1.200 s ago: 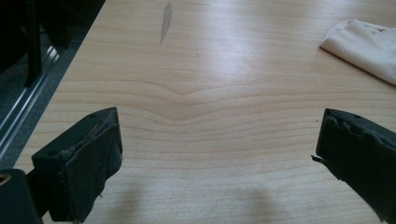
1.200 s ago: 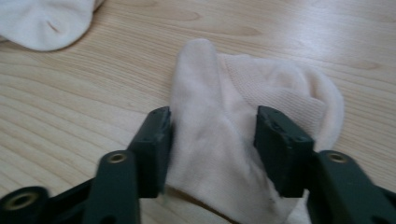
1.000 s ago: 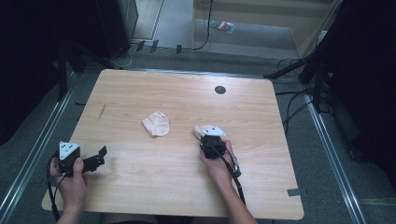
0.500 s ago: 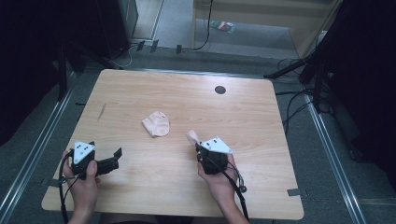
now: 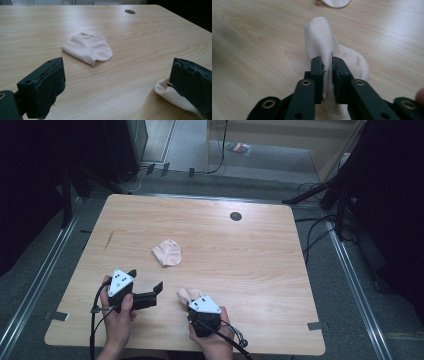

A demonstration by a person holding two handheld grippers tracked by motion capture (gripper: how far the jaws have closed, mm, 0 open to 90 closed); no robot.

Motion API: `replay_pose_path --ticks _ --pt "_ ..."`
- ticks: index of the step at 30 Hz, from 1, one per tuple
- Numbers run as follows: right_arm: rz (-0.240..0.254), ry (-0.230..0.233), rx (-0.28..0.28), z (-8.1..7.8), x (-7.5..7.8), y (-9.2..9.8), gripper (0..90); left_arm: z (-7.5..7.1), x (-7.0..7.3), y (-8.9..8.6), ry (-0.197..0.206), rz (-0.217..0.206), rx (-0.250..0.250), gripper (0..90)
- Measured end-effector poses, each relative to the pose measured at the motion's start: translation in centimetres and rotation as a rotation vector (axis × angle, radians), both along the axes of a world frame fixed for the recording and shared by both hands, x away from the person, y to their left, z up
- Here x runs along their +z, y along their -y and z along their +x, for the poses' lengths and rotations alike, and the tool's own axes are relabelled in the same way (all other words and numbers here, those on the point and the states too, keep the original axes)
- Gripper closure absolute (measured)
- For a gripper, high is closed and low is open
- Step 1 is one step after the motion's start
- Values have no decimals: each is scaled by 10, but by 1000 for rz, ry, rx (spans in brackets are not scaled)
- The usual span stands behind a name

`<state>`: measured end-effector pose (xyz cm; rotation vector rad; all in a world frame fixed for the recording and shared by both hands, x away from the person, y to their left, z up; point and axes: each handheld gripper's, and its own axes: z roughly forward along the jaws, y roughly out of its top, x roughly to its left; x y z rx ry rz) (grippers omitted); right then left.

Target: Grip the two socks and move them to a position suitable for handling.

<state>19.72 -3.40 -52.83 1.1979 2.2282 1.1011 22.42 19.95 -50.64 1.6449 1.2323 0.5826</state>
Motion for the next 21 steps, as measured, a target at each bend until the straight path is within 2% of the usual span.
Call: replay_pose_path --ticks 1,2,3,5,7,9,11,14,16,21 --pt "13 -9 16 -1 -3 -2 674 0 -2 -1 -10 -2 -8 5" --pt "29 -25 54 0 -4 -3 564 -1 -4 -1 -12 -7 -12 5" --pt "30 -36 76 0 -4 -4 488 -2 -5 -3 -14 -15 -13 5" --pt "60 -30 89 -1 0 0 419 -3 -9 -5 -22 -28 -22 6" --pt "94 -21 87 3 9 10 443 -4 -13 -7 -35 -31 -31 6" --pt "147 -11 90 10 16 24 547 -5 -14 -8 -44 -33 -36 6" --pt "152 -4 97 19 19 33 638 -5 -17 -9 -59 -33 -46 5" --pt "133 -40 90 31 15 36 711 -3 -19 -10 -70 -33 -49 6" --pt "109 -70 93 35 9 35 715 -3 -19 -10 -73 -30 -51 6" --pt "83 -123 90 41 -2 32 601 -2 -22 -12 -83 -29 -48 6"
